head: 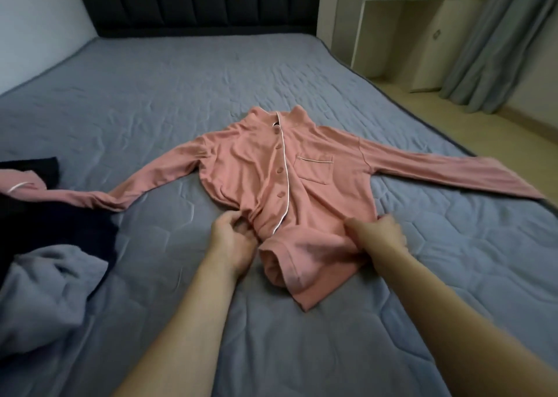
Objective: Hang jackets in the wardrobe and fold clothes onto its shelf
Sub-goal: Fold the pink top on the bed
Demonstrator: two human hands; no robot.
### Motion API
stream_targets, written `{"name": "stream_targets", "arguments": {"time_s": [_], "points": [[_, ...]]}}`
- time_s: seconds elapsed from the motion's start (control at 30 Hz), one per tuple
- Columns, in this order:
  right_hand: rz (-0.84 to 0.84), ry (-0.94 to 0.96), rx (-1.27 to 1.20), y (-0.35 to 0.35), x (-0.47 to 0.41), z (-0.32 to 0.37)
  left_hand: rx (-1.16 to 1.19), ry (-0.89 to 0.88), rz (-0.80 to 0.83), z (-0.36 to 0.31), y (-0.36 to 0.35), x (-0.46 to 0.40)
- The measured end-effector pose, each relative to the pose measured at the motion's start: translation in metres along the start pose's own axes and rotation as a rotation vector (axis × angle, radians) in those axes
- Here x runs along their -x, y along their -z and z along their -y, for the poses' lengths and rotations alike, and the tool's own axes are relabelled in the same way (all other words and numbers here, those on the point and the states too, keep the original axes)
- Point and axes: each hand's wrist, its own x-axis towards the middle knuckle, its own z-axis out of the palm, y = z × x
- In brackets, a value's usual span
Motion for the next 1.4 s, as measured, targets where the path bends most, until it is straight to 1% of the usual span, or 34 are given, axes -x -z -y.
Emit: {"name": "stream_targets", "arguments": {"time_s": [0.03, 0.07, 0.1, 0.13, 0.2, 0.23, 0.27, 0.33, 0.43, 0.47, 0.5, 0.53, 0.57, 0.6, 0.63, 0.67, 0.7, 0.73, 0.8, 0.87, 0.9, 0.93, 0.97, 1.0, 1.03, 1.07, 1.1, 1.13, 1.17, 1.2, 1.27, 1.33, 1.37, 1.4], "points": [[0.111, 0.031, -0.126, 0.003, 0.002, -0.003, 0.026, 0.105, 0.107, 0.01, -0.003, 0.009], [0.226, 0.067, -0.24, 0.005, 0.006, -0.006, 0.01, 0.14, 0.179, 0.02, -0.006, 0.018], [0.329, 0.081, -0.337, 0.007, 0.012, -0.007, -0.016, 0.131, 0.214, 0.025, -0.008, 0.027], [0.405, 0.064, -0.467, 0.01, 0.015, -0.007, -0.014, 0.102, 0.21, 0.026, -0.012, 0.034], [0.548, -0.082, -0.793, 0.019, 0.02, -0.003, 0.094, 0.003, 0.169, 0.02, -0.014, 0.04], [0.598, -0.147, -0.906, 0.026, 0.021, -0.001, 0.148, -0.052, 0.148, 0.015, -0.014, 0.043], [0.645, -0.184, -0.98, 0.035, 0.021, 0.002, 0.181, -0.089, 0.127, 0.012, -0.014, 0.045], [0.72, -0.199, -1.034, 0.056, 0.018, 0.004, 0.178, -0.148, 0.079, 0.005, -0.014, 0.051], [0.817, -0.159, -1.112, 0.088, 0.008, -0.004, 0.114, -0.194, 0.062, -0.005, -0.013, 0.061], [0.857, -0.143, -1.14, 0.096, 0.005, -0.011, 0.045, -0.195, 0.059, -0.01, -0.013, 0.063], [0.907, -0.133, -1.118, 0.101, 0.004, -0.021, -0.085, -0.202, 0.031, -0.015, -0.015, 0.067], [0.961, -0.134, -1.024, 0.103, 0.005, -0.032, -0.304, -0.222, -0.003, -0.02, -0.017, 0.071], [1.015, -0.143, -0.873, 0.104, 0.008, -0.044, -0.602, -0.239, -0.033, -0.025, -0.019, 0.075], [1.073, -0.154, -0.707, 0.103, 0.014, -0.053, -0.951, -0.238, -0.065, -0.029, -0.02, 0.079], [1.12, -0.165, -0.571, 0.102, 0.02, -0.06, -1.26, -0.2, -0.085, -0.031, -0.021, 0.086], [1.135, -0.168, -0.481, 0.103, 0.025, -0.063, -1.442, -0.164, -0.091, -0.032, -0.023, 0.094], [1.111, -0.139, -0.428, 0.104, 0.029, -0.061, -1.454, -0.13, -0.09, -0.036, -0.025, 0.103], [1.07, -0.086, -0.38, 0.108, 0.032, -0.056, -1.311, -0.103, -0.075, -0.042, -0.026, 0.113], [0.987, 0.029, -0.299, 0.125, 0.037, -0.039, -0.869, -0.07, 0.026, -0.063, -0.026, 0.13], [0.903, 0.093, -0.297, 0.149, 0.037, -0.02, -0.581, -0.08, 0.092, -0.088, -0.025, 0.146], [0.847, 0.111, -0.282, 0.161, 0.035, -0.013, -0.505, -0.096, 0.085, -0.096, -0.023, 0.15], [0.789, 0.122, -0.224, 0.171, 0.033, -0.009, -0.502, -0.1, 0.047, -0.1, -0.019, 0.152], [0.732, 0.13, -0.09, 0.178, 0.032, -0.009, -0.602, -0.09, -0.022, -0.099, -0.014, 0.155], [0.687, 0.145, 0.112, 0.182, 0.032, -0.016, -0.823, -0.058, -0.094, -0.092, -0.005, 0.158], [0.644, 0.142, 0.322, 0.183, 0.034, -0.027, -1.126, 0.006, -0.146, -0.081, 0.004, 0.163], [0.609, 0.118, 0.509, 0.182, 0.039, -0.038, -1.435, 0.101, -0.139, -0.066, 0.014, 0.167], [0.564, 0.117, 0.685, 0.179, 0.041, -0.051, -1.68, 0.197, -0.089, -0.049, 0.024, 0.17], [0.508, 0.156, 0.848, 0.175, 0.043, -0.065, -1.849, 0.264, -0.038, -0.033, 0.031, 0.173], [0.448, 0.213, 0.971, 0.169, 0.045, -0.077, -1.905, 0.289, -0.024, -0.024, 0.035, 0.174], [0.362, 0.269, 1.028, 0.162, 0.043, -0.086, -1.898, 0.271, -0.053, -0.02, 0.036, 0.175], [0.161, 0.328, 0.995, 0.15, 0.045, -0.09, -1.85, 0.209, -0.132, -0.024, 0.033, 0.17], [-0.021, 0.491, 0.976, 0.136, 0.054, -0.078, -1.748, 0.248, -0.161, -0.034, 0.032, 0.165], [-0.05, 0.615, 0.956, 0.124, 0.057, -0.069, -1.679, 0.242, -0.174, -0.036, 0.035, 0.16], [-0.029, 0.741, 0.906, 0.108, 0.063, -0.058, -1.627, 0.187, -0.217, -0.035, 0.043, 0.153]]}}
